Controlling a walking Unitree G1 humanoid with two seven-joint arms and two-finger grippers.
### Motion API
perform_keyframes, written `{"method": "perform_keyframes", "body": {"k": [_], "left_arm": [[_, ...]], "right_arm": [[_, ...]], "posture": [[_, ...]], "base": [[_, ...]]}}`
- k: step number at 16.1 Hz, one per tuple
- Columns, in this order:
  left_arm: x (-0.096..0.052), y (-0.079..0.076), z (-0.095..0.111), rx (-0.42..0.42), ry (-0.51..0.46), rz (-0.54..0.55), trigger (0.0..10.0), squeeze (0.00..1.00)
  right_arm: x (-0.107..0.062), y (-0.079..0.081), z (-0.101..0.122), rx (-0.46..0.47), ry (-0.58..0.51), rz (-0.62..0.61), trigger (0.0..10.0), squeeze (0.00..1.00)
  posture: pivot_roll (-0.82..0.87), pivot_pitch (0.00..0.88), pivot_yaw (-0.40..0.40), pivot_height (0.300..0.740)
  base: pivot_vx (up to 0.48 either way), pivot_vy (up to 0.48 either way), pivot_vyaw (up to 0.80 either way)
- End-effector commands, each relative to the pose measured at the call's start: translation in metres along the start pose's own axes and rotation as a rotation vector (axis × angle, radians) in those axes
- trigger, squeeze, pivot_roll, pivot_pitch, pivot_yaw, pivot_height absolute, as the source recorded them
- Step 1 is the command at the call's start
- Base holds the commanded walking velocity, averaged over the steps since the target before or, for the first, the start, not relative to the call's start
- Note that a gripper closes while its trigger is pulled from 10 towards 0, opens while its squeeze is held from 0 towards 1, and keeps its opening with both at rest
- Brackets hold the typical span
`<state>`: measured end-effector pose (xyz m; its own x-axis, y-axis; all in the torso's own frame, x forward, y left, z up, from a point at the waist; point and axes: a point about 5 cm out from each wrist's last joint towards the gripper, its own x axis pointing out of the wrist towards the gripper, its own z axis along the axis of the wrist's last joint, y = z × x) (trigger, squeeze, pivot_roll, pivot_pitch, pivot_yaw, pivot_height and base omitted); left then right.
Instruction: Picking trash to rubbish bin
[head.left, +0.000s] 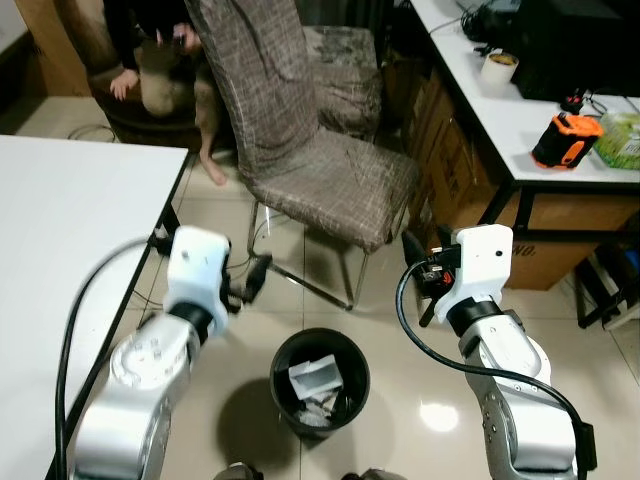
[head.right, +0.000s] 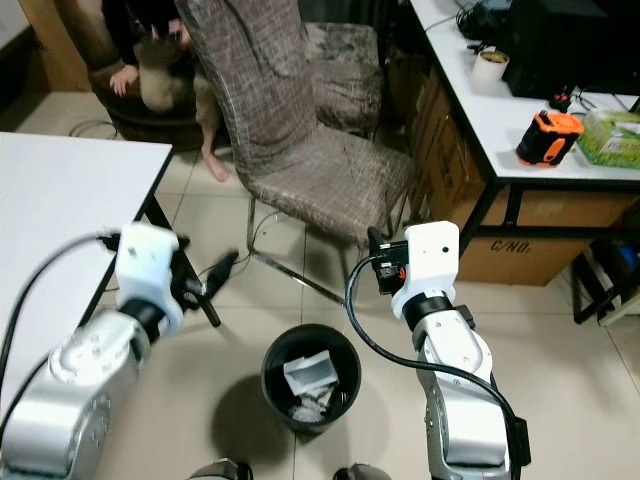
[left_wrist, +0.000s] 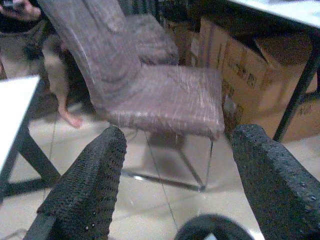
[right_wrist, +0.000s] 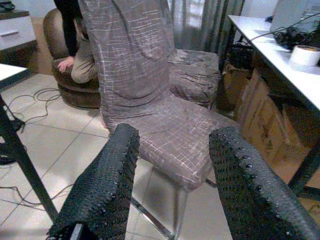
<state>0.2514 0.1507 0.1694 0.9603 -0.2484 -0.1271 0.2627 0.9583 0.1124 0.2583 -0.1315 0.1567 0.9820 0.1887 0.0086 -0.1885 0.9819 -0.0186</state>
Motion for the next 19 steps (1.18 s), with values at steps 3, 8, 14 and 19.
{"method": "perform_keyframes", "body": {"k": [3, 8, 14, 19], "left_arm": [[0.006, -0.002, -0.003, 0.002, 0.027, -0.004, 10.0, 0.0], [0.01, -0.001, -0.002, 0.002, 0.026, -0.007, 10.0, 0.0], [0.01, 0.002, -0.004, -0.001, 0.035, 0.016, 10.0, 0.0], [0.014, 0.0, -0.003, -0.001, 0.031, 0.009, 10.0, 0.0]], "right_arm": [[-0.002, -0.001, 0.0, -0.005, 0.02, -0.029, 10.0, 0.0], [-0.001, 0.0, -0.001, -0.013, 0.027, -0.029, 10.0, 0.0], [0.001, -0.001, -0.003, -0.028, 0.029, -0.023, 10.0, 0.0], [0.002, -0.001, -0.004, -0.032, 0.026, -0.019, 10.0, 0.0]], "posture": [[-0.06, 0.023, -0.012, 0.74], [-0.06, 0.012, -0.011, 0.74], [-0.05, 0.006, -0.009, 0.74], [-0.06, 0.0, -0.006, 0.74]], "base": [[0.0, 0.0, 0.0], [0.0, 0.0, 0.0], [-0.042, 0.0, 0.0], [-0.285, 0.0, 0.0]]}}
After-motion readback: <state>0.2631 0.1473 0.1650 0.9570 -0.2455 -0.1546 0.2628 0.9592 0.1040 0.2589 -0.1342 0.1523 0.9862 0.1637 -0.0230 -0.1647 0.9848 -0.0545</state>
